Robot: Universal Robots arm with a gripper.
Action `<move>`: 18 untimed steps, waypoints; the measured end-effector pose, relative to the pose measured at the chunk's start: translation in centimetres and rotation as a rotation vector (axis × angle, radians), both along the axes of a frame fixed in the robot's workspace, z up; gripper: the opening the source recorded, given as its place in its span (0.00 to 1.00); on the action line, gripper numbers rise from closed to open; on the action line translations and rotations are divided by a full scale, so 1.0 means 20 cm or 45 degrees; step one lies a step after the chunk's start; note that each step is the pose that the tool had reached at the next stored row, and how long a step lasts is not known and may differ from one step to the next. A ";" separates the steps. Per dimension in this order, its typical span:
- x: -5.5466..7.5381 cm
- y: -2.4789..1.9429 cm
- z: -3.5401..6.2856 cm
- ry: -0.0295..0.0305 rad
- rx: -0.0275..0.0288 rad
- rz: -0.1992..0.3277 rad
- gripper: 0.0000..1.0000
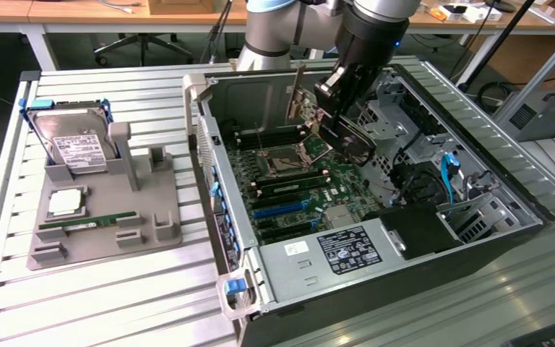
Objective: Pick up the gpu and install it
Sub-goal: 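Insert the gpu into the slot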
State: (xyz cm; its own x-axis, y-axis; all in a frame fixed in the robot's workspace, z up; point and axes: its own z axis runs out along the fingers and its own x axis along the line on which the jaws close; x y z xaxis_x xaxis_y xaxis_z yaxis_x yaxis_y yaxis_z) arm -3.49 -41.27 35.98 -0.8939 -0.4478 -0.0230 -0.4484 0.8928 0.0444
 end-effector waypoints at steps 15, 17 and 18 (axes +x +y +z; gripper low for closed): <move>0.00 0.000 0.000 0.0001 -0.0001 0.053 0.27; 0.00 0.000 0.000 0.0000 0.0001 0.060 0.27; 0.00 0.000 0.000 0.0000 0.0000 0.065 0.27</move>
